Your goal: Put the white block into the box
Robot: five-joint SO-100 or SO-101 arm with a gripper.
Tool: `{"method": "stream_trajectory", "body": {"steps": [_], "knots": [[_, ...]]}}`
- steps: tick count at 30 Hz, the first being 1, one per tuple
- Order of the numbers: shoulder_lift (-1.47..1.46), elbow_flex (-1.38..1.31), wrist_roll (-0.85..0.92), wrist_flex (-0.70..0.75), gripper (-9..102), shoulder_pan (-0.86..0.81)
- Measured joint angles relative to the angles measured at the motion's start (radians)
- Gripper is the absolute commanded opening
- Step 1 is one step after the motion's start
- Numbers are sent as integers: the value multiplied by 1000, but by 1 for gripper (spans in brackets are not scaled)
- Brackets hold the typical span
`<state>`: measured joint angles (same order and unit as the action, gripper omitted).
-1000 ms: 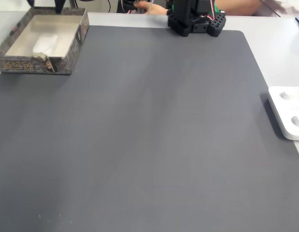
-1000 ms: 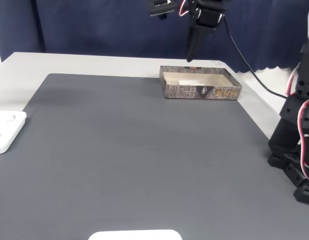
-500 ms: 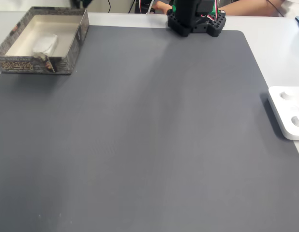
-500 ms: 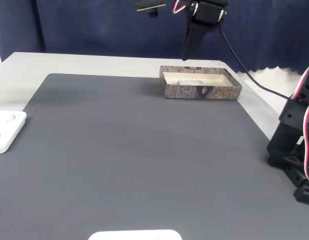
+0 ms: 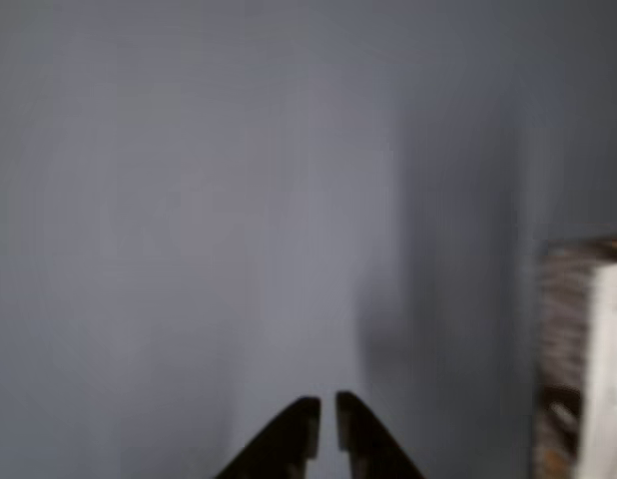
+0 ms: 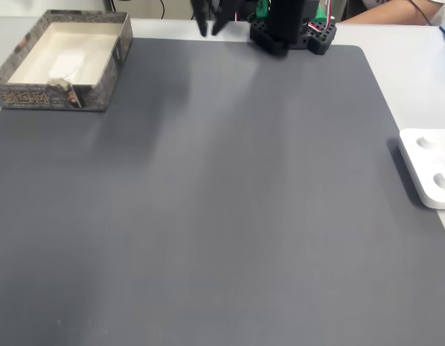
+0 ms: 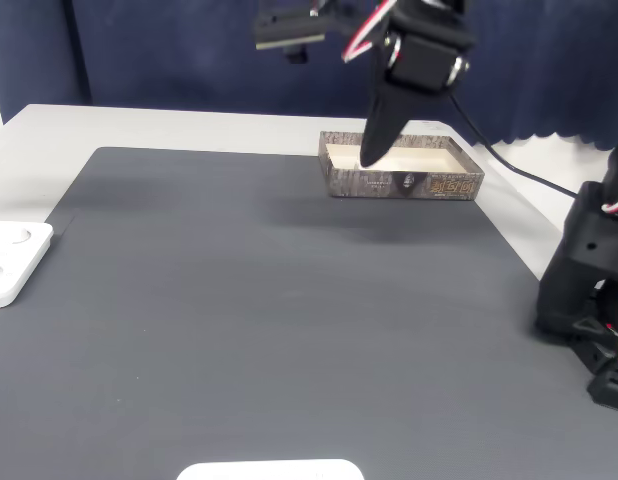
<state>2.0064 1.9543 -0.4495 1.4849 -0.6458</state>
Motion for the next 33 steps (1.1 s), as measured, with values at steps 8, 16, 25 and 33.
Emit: {"method": "stream_trajectory", "body": {"steps": [8, 16, 25, 33], "knots": [[198, 270, 77, -167, -2, 144], [377, 451, 166, -225, -2, 276], [657, 696, 308, -304, -2, 420], [865, 881, 368, -334, -2, 462]]}}
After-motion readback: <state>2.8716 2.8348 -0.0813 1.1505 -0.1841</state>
